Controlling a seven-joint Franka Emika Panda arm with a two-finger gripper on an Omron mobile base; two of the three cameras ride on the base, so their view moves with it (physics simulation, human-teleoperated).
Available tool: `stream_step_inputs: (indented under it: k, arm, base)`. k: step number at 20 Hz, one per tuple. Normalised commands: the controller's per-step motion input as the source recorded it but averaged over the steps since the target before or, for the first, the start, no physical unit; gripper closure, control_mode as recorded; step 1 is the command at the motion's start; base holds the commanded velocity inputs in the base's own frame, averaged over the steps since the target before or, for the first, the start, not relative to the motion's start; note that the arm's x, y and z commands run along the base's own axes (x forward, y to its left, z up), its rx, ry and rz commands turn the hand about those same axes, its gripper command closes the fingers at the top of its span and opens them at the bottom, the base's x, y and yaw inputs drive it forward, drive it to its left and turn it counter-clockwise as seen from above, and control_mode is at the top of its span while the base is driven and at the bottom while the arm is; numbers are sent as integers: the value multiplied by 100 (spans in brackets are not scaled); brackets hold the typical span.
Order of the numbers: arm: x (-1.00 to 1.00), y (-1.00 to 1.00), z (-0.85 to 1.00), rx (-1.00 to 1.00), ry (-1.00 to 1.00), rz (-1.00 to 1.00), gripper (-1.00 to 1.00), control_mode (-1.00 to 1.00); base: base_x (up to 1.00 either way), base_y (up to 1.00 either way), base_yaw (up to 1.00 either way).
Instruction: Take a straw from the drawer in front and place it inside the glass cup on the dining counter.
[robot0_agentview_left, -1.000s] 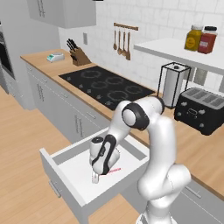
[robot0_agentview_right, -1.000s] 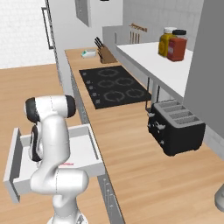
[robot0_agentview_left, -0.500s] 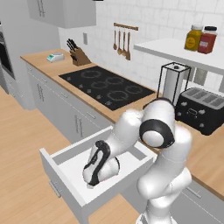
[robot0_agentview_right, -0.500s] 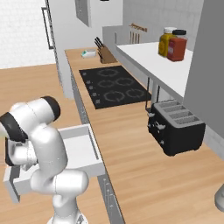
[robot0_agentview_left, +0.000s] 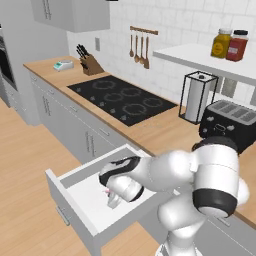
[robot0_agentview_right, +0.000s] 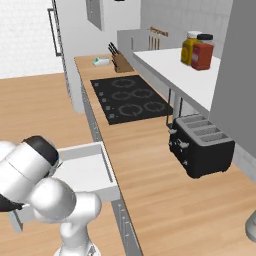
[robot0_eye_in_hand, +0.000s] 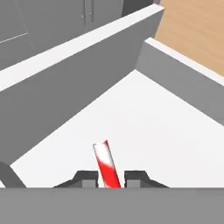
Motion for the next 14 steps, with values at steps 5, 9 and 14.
stream_step_inputs:
  k: [5,9,14]
  arm:
    - [51,0,100,9,0,0,100,-100]
    - [56,0,100,11,0,0,100,-100]
    - [49,0,100,11,3,0,100,-100]
  base:
    - [0,0,0]
    - [0,0,0]
    - [0,0,0]
